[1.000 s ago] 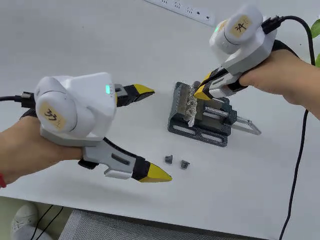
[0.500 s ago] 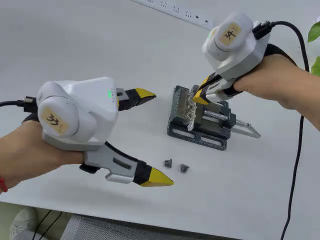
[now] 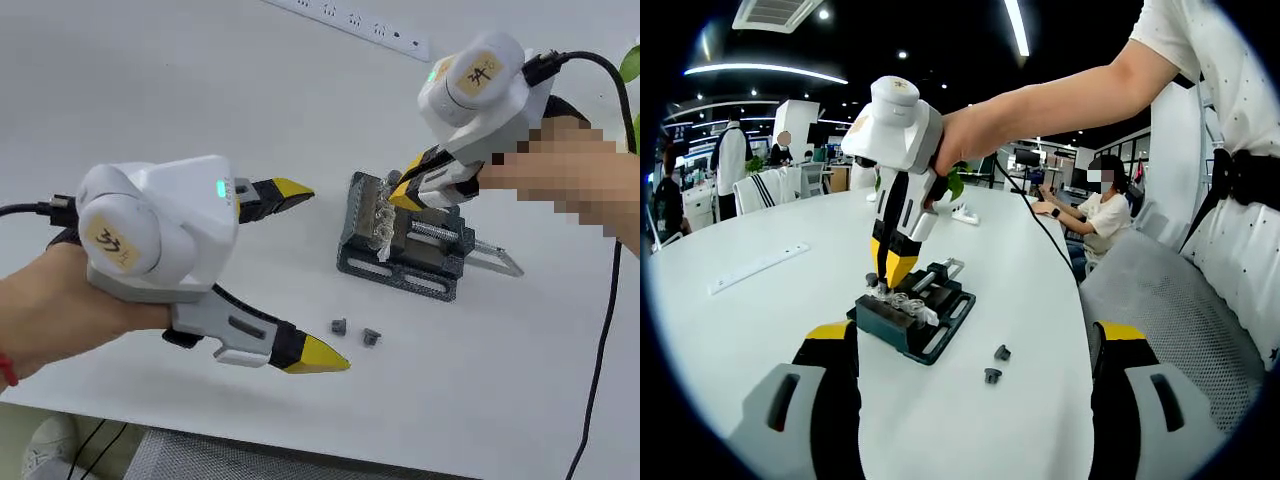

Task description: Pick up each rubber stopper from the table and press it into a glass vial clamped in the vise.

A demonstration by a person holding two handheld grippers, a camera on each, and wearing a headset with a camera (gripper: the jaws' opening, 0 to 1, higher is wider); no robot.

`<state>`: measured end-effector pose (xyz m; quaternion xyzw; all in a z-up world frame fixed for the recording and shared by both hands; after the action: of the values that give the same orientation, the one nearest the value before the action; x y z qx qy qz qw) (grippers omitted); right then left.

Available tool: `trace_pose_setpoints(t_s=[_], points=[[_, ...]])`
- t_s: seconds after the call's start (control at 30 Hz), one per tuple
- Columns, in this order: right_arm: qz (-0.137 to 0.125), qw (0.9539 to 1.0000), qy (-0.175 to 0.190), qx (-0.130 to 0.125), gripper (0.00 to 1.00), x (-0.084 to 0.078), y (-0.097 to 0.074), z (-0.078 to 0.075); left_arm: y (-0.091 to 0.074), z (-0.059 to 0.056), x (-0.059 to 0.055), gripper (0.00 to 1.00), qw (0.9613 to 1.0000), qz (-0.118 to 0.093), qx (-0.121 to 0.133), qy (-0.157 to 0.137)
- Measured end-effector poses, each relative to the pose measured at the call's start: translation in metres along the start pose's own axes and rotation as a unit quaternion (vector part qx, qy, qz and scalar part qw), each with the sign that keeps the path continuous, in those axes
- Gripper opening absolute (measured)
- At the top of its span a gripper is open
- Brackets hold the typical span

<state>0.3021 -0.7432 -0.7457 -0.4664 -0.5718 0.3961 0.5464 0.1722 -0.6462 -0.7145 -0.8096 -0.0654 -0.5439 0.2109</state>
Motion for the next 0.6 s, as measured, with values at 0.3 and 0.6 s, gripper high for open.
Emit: trace_pose_setpoints(t_s=[0.3,0.6], points=[[-0.006,1.0000,-0.001,-0.001,0.07,0.0009,-0.0005,0.0009,0.0016,0.0005,0.0002,0.97,1.0000,0.000,-0.001,0.000],[-0.009,0.9999,0.000,-0.006,0.11,-0.0016,-0.0030,0.0024,0.0015,0.0006,-0.0007,0.96,1.0000,-0.001,-0.002,-0.002]])
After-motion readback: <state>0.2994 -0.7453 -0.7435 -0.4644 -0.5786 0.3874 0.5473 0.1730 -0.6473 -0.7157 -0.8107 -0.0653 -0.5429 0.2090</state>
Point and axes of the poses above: the centre of the closed fingertips' face, and the gripper's own axes: y roughly forward along the fingers, z roughly to its left, x roughly out of its top, the point moved 4 cm from there along -y, roughly backward along the fingers, and after that the axes turned 11 degrees about -y, right-handed, at the moved point
